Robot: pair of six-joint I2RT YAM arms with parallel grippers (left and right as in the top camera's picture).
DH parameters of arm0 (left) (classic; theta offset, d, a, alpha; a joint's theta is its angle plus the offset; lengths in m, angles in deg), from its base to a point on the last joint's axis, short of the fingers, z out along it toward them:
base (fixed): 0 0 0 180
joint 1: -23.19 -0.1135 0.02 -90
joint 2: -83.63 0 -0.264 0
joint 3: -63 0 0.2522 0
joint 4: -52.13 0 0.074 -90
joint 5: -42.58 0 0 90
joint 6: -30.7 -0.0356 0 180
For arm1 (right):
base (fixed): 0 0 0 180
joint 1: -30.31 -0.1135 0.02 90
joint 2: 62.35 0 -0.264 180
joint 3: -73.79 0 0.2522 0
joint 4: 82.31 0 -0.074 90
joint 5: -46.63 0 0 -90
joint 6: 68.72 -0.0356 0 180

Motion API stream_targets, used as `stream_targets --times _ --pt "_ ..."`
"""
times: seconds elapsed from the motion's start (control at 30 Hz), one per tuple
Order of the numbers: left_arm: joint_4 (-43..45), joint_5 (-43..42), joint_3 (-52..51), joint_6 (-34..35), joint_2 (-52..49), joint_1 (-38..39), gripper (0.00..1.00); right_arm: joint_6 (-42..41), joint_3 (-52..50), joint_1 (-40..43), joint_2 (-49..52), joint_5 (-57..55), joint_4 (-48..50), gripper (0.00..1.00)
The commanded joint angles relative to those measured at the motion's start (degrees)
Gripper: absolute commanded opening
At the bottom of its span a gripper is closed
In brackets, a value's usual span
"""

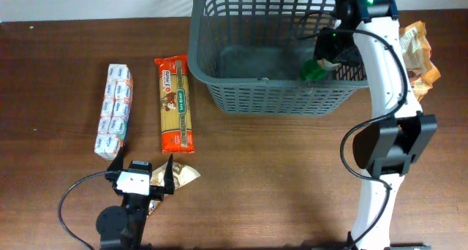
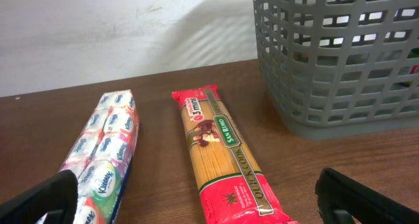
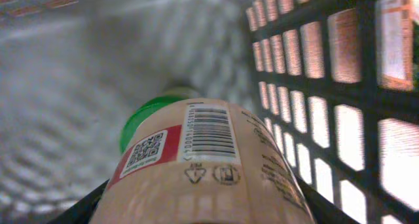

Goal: Pack container
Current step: 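Carry the second jar into the basket and set it down upright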

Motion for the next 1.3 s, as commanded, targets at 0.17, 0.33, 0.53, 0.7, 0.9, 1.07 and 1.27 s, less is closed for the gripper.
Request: stream_targets --times 0.17,0.33,0.53,0.7,0.9,1.07,1.27 --pt "0.17 0.39 -0.48 -0.94 0.48 0.09 0.99 0.46 -0.09 -1.09 2.1 1.68 -2.36 0.04" --pt "0.17 0.39 -0.48 -0.94 0.48 0.09 0.99 0.5 -0.09 -1.09 2.93 1.84 -2.69 0.04" --pt "0.17 0.39 -0.48 -0.94 0.48 0.09 0.99 0.48 -0.09 -1.09 2.93 2.86 -2.51 0.04" --pt "0.17 0.39 -0.48 -0.94 0.48 0.09 0.99 0.48 -0.11 -1.09 2.95 2.97 -2.23 0.04" --pt "0.17 0.39 -0.48 -0.94 0.48 0.09 0.99 0.5 -0.09 -1.11 2.95 3.76 -2.25 0.04" --pt "0.17 0.39 -0.48 -0.94 0.48 0.09 0.99 0.57 -0.11 -1.09 2.95 4.46 -2.25 0.04" --pt "0.17 0.39 -0.48 -0.94 0.48 0.09 0.99 0.92 -0.11 -1.09 2.95 4.61 -2.25 0.1"
